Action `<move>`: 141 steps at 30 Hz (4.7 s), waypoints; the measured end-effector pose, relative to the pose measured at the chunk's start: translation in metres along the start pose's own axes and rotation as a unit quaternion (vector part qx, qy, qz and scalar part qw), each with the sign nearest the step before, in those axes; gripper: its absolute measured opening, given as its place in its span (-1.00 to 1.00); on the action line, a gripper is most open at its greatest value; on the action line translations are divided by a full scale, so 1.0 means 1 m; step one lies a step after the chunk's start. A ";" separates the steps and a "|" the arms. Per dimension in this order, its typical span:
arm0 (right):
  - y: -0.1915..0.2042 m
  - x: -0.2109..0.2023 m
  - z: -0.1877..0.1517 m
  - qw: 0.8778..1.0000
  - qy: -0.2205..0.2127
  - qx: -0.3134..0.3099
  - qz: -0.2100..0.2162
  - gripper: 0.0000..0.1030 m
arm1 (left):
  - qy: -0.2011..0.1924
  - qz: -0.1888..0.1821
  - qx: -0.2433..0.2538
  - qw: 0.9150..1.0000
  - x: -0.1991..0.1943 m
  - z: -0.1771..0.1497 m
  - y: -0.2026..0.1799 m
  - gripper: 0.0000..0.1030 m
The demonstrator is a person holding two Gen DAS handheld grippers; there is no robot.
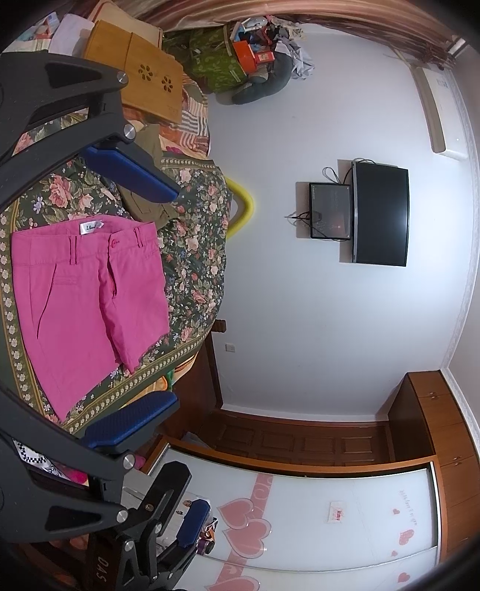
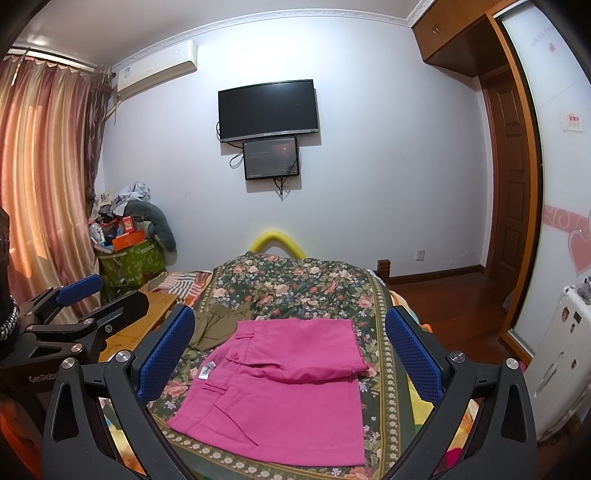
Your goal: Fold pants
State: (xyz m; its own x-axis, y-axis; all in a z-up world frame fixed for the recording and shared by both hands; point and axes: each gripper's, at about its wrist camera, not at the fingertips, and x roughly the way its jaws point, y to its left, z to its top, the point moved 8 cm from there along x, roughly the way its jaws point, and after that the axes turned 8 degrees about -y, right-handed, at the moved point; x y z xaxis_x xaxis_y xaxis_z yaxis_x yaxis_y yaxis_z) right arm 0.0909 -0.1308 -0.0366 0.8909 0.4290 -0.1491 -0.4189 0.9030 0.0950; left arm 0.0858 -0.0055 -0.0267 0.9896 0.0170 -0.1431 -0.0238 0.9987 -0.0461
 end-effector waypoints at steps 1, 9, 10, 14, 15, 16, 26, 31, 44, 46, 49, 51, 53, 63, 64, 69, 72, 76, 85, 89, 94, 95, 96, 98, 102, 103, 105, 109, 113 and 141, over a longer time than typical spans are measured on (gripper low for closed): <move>0.000 0.000 0.000 1.000 0.000 0.001 0.000 0.99 | 0.001 0.001 0.000 1.000 0.001 0.000 0.000 1.00; -0.010 0.015 -0.008 1.000 0.015 0.018 0.002 0.99 | 0.012 0.029 0.006 0.999 0.023 -0.009 0.011 1.00; -0.014 0.019 -0.012 1.000 0.019 0.020 -0.001 0.99 | 0.016 0.032 0.007 0.999 0.028 -0.011 0.013 1.00; -0.034 0.039 -0.029 0.999 0.045 0.023 -0.016 0.99 | 0.048 0.049 0.010 0.998 0.060 -0.029 0.030 1.00; -0.042 0.048 -0.037 0.998 0.055 0.022 -0.022 0.99 | 0.059 0.054 0.012 0.997 0.070 -0.035 0.036 1.00; -0.047 0.052 -0.041 0.998 0.061 0.021 -0.026 0.99 | 0.072 0.060 0.013 0.996 0.080 -0.042 0.041 1.00; -0.104 0.112 -0.109 0.986 0.152 0.003 -0.061 0.99 | 0.206 0.086 0.021 0.975 0.173 -0.129 0.094 1.00; -0.116 0.140 -0.145 0.975 0.218 0.010 -0.044 0.98 | 0.265 0.080 0.017 0.961 0.207 -0.169 0.112 0.99; -0.109 0.204 -0.232 0.938 0.346 0.008 0.029 0.52 | 0.373 0.022 0.011 0.928 0.246 -0.251 0.111 0.43; -0.111 0.210 -0.238 0.935 0.354 0.001 0.027 0.52 | 0.387 0.008 -0.014 0.922 0.248 -0.263 0.111 0.36; -0.113 0.218 -0.238 0.935 0.354 -0.002 0.029 0.52 | 0.392 -0.002 -0.042 0.919 0.249 -0.273 0.112 0.33; -0.114 0.221 -0.238 0.935 0.352 -0.009 0.030 0.40 | 0.391 -0.005 -0.052 0.919 0.249 -0.273 0.112 0.31; -0.112 0.225 -0.239 0.936 0.349 -0.011 0.032 0.25 | 0.391 -0.010 -0.054 0.919 0.248 -0.273 0.112 0.24; -0.112 0.218 -0.234 0.939 0.343 -0.007 0.032 -0.91 | 0.380 0.009 -0.004 0.925 0.238 -0.265 0.120 -0.13; -0.113 0.216 -0.234 0.938 0.344 -0.003 0.032 -0.92 | 0.380 0.009 -0.001 0.925 0.238 -0.266 0.122 -0.13; -0.118 0.197 -0.237 0.936 0.350 0.007 0.033 -0.94 | 0.382 0.012 0.006 0.924 0.242 -0.268 0.126 -0.09; -0.123 0.189 -0.235 0.936 0.351 0.015 0.032 -0.93 | 0.389 0.014 0.010 0.921 0.243 -0.266 0.126 -0.10; -0.129 0.183 -0.218 0.938 0.344 0.032 0.030 -0.87 | 0.377 0.025 0.025 0.926 0.245 -0.246 0.129 -0.10; -0.142 0.229 -0.163 0.958 0.282 0.047 0.027 0.03 | 0.343 0.031 0.020 0.939 0.304 -0.206 0.147 0.00; -0.141 0.270 -0.160 0.958 0.278 0.050 0.038 0.03 | 0.355 0.039 0.006 0.934 0.347 -0.214 0.162 0.01; -0.150 0.333 -0.175 0.951 0.302 0.052 0.045 0.03 | 0.369 0.031 -0.023 0.929 0.386 -0.231 0.173 0.01; -0.151 0.346 -0.180 0.948 0.309 0.050 0.048 0.03 | 0.371 0.026 -0.030 0.928 0.391 -0.234 0.174 0.01; -0.152 0.355 -0.184 0.947 0.314 0.049 0.051 0.03 | 0.369 0.018 -0.036 0.929 0.397 -0.236 0.174 0.01; -0.153 0.373 -0.196 0.942 0.327 0.050 0.058 0.03 | 0.366 0.006 -0.038 0.930 0.404 -0.239 0.170 0.00; -0.149 0.397 -0.213 0.933 0.346 0.070 0.069 0.02 | 0.368 -0.003 -0.025 0.930 0.412 -0.248 0.165 -0.08; -0.146 0.399 -0.214 0.934 0.342 0.068 0.073 -0.02 | 0.366 -0.006 -0.024 0.930 0.412 -0.248 0.164 -0.13; -0.139 0.398 -0.208 0.940 0.328 0.051 0.080 -0.53 | 0.367 -0.018 -0.026 0.930 0.410 -0.248 0.160 -0.43; -0.129 0.402 -0.197 0.943 0.321 0.022 0.083 -0.93 | 0.349 -0.012 0.006 0.937 0.405 -0.234 0.150 -0.64; -0.120 0.409 -0.168 0.953 0.289 -0.009 0.088 -0.93 | 0.311 0.002 0.018 0.950 0.400 -0.209 0.153 -0.65; -0.113 0.261 -0.186 0.941 0.319 0.016 0.111 -0.04 | 0.378 0.018 0.004 0.926 0.293 -0.242 0.136 0.26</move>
State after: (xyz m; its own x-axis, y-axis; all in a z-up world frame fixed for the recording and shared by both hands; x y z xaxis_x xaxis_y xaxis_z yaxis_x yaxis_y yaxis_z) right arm 0.3384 -0.1163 -0.2690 0.4919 0.5423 -0.6811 -0.5675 0.7930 0.2215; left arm 0.3386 0.1231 -0.3137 0.6054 0.0140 -0.7958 -0.0505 0.9985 -0.0208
